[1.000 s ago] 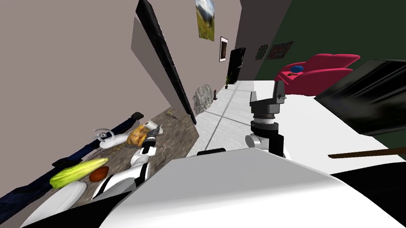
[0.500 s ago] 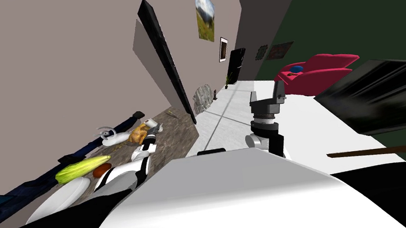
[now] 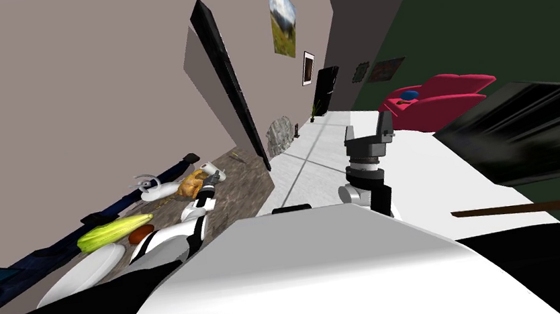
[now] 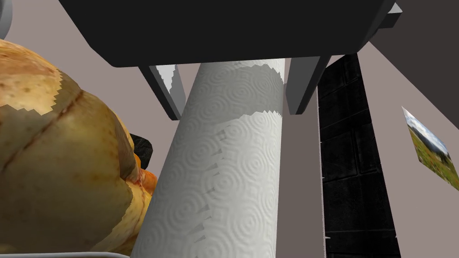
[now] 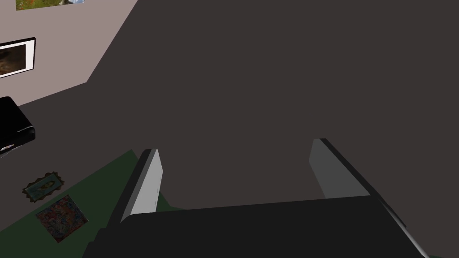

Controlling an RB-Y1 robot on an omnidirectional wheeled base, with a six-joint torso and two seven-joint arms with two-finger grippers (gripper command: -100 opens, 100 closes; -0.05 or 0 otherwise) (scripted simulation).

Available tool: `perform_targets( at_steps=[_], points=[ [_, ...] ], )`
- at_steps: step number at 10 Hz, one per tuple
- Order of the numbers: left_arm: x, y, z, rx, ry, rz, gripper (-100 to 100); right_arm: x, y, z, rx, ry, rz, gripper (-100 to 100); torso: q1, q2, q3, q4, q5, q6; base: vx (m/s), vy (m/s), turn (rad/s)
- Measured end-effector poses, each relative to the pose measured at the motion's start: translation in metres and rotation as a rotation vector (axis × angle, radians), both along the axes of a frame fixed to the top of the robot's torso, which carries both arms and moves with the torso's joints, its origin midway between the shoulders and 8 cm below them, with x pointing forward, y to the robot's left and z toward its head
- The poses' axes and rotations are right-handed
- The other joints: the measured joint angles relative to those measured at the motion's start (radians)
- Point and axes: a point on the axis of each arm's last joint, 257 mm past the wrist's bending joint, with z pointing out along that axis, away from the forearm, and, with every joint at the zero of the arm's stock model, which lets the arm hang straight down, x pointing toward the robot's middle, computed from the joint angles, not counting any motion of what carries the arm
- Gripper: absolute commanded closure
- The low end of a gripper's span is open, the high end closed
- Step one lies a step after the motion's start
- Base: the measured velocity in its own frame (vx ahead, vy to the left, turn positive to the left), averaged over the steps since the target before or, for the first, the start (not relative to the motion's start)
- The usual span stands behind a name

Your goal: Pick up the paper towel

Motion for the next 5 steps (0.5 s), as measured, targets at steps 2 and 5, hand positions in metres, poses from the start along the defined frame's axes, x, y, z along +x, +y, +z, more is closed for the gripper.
perform_targets(
  at_steps=[2, 5],
  points=[
    [0.0, 0.0, 0.0, -0.001, 0.0, 0.0, 100, 0.0, 0.0, 0.0, 0.0, 0.0, 0.0, 0, 0.0, 0.0, 0.0, 0.0, 0.0, 0.0, 0.034, 0.006, -0.012],
    [-0.018, 0.0, -0.017, -0.021, 0.016, 0.014, 100, 0.0, 0.0, 0.0, 0.0, 0.0, 0.0, 0, 0.002, -0.004, -0.003, -0.001, 0.001, 0.0, 0.068, 0.013, -0.006]
  ],
)
